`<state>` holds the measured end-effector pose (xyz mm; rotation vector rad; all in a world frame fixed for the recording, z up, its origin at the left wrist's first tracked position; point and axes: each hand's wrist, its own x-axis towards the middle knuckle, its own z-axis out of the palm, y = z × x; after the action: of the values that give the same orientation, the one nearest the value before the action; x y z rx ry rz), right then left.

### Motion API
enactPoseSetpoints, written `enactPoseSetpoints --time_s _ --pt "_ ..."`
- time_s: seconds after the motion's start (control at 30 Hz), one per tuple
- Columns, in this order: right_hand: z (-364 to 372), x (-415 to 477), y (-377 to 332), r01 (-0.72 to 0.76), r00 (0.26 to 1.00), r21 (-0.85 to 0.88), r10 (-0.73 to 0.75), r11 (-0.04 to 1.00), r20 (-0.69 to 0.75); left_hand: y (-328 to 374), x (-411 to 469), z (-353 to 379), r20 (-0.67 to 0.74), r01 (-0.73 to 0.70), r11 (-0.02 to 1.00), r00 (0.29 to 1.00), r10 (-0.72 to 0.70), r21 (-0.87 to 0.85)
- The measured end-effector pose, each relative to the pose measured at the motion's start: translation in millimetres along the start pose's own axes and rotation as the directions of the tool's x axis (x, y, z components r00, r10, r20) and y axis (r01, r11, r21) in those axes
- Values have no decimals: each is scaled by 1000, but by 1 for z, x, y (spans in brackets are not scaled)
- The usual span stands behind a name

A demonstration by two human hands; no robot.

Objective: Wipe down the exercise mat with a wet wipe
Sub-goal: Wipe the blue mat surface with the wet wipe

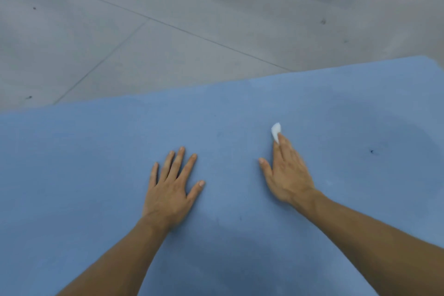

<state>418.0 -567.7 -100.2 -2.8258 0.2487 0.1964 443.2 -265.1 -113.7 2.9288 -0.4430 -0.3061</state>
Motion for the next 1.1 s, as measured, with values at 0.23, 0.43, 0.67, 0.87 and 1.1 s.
enactPoseSetpoints --time_s 0.23,0.43,0.67,0.87,1.1 --pt "31 -45 -69 316 947 5 -315 949 68 4 1 9 -23 58 998 998 -58 -1" --pt "13 -12 -17 138 990 -105 -135 985 29 2 2 12 1 66 998 998 -66 -8" --pt "0 -6 -15 36 999 -10 -36 999 34 7 4 8 45 93 995 995 -92 -25" --pt "33 -62 -86 375 920 68 -380 925 98 12 1 7 59 104 993 993 -101 -52" --pt "16 -38 -29 257 965 -57 -253 965 65 9 -13 13 23 87 995 996 -86 -54"
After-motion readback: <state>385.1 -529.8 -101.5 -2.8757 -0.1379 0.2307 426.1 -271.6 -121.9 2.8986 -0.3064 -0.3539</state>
